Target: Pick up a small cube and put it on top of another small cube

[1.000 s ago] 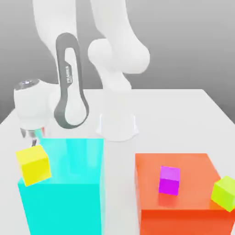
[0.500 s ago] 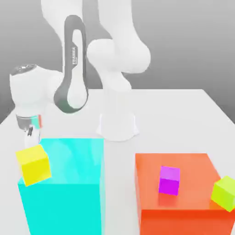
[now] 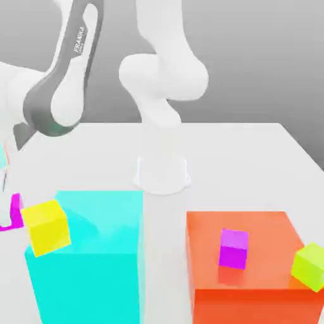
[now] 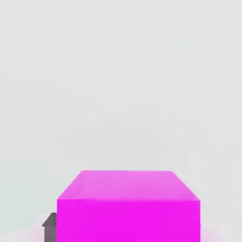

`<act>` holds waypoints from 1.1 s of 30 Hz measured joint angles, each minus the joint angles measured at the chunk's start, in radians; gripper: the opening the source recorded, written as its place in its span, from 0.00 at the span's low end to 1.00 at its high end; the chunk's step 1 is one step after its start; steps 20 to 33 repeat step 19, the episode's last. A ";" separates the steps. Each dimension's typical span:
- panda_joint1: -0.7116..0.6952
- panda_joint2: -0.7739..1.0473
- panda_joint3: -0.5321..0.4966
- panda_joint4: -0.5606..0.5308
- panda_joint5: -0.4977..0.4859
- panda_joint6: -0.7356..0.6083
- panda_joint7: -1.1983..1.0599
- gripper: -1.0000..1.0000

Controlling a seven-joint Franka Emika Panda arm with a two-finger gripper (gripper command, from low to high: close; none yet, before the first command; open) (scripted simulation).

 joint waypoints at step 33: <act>0.291 -0.044 0.069 0.268 -0.020 -0.297 0.149 1.00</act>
